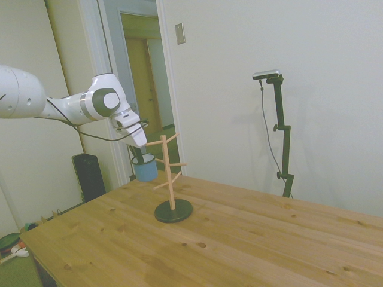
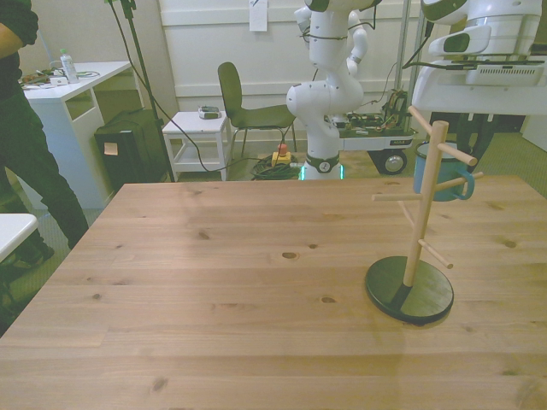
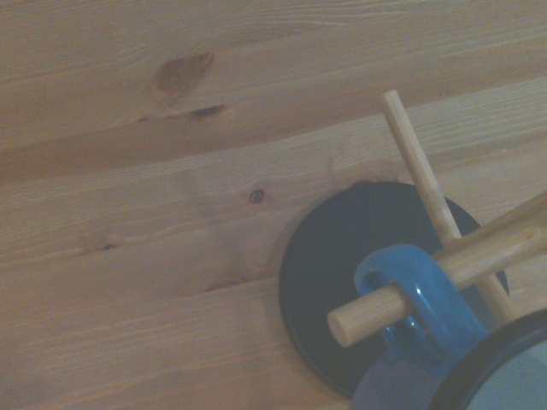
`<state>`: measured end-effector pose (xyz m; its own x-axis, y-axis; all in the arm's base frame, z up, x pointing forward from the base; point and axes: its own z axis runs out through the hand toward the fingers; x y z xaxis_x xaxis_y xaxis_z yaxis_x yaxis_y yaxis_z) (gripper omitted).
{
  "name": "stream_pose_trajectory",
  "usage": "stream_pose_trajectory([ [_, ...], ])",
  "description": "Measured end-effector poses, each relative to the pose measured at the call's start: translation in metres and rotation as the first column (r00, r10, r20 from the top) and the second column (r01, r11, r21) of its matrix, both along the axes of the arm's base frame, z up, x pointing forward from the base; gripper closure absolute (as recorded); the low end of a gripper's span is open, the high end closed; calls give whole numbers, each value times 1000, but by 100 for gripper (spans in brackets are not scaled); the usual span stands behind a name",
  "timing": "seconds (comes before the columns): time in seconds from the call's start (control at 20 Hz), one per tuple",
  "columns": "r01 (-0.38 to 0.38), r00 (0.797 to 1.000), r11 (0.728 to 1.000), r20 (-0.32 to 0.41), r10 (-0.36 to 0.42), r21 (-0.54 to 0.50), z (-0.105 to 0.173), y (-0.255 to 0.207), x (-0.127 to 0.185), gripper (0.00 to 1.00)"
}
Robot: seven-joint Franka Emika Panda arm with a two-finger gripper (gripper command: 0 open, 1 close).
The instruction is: Hang the mug
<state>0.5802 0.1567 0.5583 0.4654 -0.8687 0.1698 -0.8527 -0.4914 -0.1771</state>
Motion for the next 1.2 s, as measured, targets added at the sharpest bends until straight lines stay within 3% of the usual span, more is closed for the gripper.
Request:
stream_pose_trajectory([
  [0.65,-2,1000,1000,7,2,1,5,0,-2,0],
  [1.2,-93,996,996,1,93,-7,-26,50,-38,0],
])
